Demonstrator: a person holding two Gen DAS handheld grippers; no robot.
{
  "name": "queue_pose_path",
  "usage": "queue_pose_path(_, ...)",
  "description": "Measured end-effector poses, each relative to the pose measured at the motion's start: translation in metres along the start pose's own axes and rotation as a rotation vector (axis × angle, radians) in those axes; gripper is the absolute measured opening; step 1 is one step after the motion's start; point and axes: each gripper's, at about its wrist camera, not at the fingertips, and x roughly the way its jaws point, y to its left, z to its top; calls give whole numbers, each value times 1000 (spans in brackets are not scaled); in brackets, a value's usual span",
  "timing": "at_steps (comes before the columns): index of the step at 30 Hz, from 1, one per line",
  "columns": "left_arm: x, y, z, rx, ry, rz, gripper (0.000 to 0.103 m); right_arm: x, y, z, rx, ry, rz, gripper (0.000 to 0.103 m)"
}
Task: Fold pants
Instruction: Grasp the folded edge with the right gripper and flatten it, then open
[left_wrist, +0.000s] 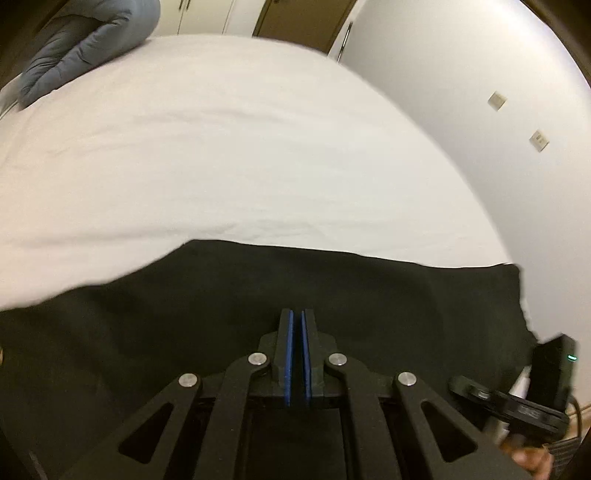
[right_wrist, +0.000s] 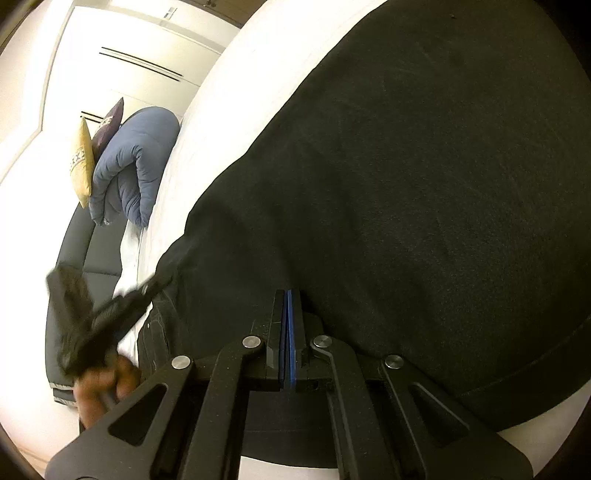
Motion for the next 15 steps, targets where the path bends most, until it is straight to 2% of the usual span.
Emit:
queue_pose_path(1,7,7,1,-9,13,14,4,-19,-9,0,-1,2,3,0)
queue_pose_path(2,10,21,0,-43,8,-16,5,-32,-17,0,1,5,8,0)
queue_pose_path(3,8,34,-1,-80,-2,-49,5,-31,-18,-1,4,11,13,0)
queue_pose_path(4,2,45,-2,-97,-17,-44,5,-71,-48,1,1,14,12,0)
queue_pose_path(6,-9,64,-3,-118,-45,-54,5,-89,-54,8,-13,13,-13,0)
queue_pose_path(7,-16,71,-3,-131,-62,-46,5,-86,-41,15,-20,16,-34,0)
queue_pose_path(8,-24,78,-4,-137,-83,2,4,-87,-34,17,-39,17,-51,6)
queue_pose_path(9,-35,86,-4,-143,-106,41,4,-86,-22,21,-60,14,-56,6)
queue_pose_path(10,-44,93,-6,-158,-126,44,4,-85,1,26,-95,17,-48,6)
queue_pose_path(12,-57,100,-9,-164,-146,94,11,-72,30,29,-162,47,4,7)
queue_pose_path(15,-59,102,-18,-151,-136,128,13,-27,79,31,-265,126,72,6)
